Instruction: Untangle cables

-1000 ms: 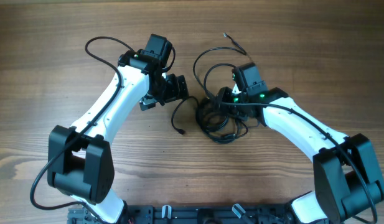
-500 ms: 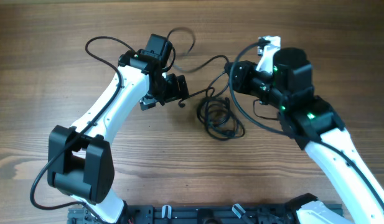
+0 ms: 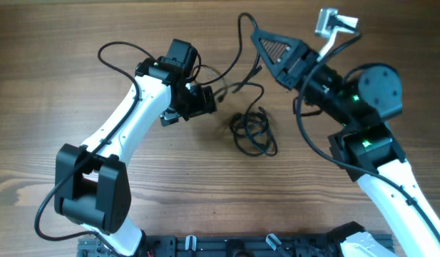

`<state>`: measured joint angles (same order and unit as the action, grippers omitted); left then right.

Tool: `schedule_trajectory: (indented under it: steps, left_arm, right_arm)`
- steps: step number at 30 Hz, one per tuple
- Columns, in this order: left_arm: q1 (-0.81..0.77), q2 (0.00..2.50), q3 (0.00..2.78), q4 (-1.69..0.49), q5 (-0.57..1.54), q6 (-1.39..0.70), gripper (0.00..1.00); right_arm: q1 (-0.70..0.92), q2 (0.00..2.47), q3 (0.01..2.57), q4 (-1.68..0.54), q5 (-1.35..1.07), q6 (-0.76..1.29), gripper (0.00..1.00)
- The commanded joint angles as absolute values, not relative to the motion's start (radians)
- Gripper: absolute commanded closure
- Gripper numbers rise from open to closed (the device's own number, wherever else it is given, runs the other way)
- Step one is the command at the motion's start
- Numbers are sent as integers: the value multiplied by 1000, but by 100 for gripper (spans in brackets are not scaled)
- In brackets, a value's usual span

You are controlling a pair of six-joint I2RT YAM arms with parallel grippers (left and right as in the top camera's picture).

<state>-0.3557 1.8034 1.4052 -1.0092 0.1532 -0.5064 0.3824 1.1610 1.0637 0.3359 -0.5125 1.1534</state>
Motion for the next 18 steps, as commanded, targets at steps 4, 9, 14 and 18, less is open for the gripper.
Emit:
schedule_trajectory:
  steps: [4,9,14,18]
  left_arm:
    - [-358,1816,1406,-1011,148,-503,0]
    - [-358,1816,1406,-1011,148,-503,0]
    - [-358,1816,1406,-1010,148,-503,0]
    - [-358,1816,1406,-1011,148,-503,0]
  right_arm:
    - [378,1149,1082,506,-470,1363,96]
    - [378,1149,1083,619,-312,1194,96]
    - [378,1149,1083,825,-160,1204,96]
    - [378,1148,1083,687,-69,844,95]
